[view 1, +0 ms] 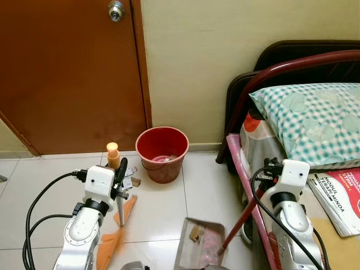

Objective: Sweep floor

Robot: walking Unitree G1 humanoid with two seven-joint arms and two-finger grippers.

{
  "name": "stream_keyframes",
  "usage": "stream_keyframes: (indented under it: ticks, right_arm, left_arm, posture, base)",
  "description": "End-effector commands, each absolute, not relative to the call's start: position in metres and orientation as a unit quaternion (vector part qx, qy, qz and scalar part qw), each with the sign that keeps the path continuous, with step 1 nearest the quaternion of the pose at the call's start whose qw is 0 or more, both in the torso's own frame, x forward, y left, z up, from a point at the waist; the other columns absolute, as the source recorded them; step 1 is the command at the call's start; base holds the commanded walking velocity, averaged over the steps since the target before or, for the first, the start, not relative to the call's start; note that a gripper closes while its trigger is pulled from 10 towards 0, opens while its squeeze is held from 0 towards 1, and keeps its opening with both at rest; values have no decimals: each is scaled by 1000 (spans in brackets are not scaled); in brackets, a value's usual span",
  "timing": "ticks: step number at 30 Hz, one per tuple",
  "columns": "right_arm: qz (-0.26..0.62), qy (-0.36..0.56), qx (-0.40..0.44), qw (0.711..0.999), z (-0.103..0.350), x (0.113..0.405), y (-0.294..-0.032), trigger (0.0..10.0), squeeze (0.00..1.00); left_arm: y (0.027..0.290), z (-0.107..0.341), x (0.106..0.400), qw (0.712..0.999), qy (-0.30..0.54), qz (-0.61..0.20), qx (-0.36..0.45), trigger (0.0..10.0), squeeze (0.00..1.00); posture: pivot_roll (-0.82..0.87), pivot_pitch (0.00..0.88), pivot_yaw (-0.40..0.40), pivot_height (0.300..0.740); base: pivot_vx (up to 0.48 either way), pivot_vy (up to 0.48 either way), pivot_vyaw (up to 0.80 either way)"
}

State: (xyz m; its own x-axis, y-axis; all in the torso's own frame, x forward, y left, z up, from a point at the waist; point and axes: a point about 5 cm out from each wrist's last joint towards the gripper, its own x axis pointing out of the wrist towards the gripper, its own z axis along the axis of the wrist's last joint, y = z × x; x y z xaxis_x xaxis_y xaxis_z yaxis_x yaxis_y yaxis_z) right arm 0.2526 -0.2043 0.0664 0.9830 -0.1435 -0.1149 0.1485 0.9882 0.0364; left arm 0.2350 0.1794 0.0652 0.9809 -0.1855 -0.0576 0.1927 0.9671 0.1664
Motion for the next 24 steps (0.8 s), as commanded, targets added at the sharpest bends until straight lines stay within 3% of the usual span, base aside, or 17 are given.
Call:
stream_keyframes:
  ticks: [1,24]
  right_arm:
    - [-66,32,24,997,76,260,-199,10000,0]
    - [-58,39,28,997,71,265,-193,10000,0]
  left_arm:
    - [185,66,238,992,25,-87,90,10000,0]
    - [185,74,245,991,10,-89,98,10000,0]
  posture:
    - [21,16,8,740]
    - [74,19,-18,740]
  base:
    - [0,0,0]
    - [0,0,0]
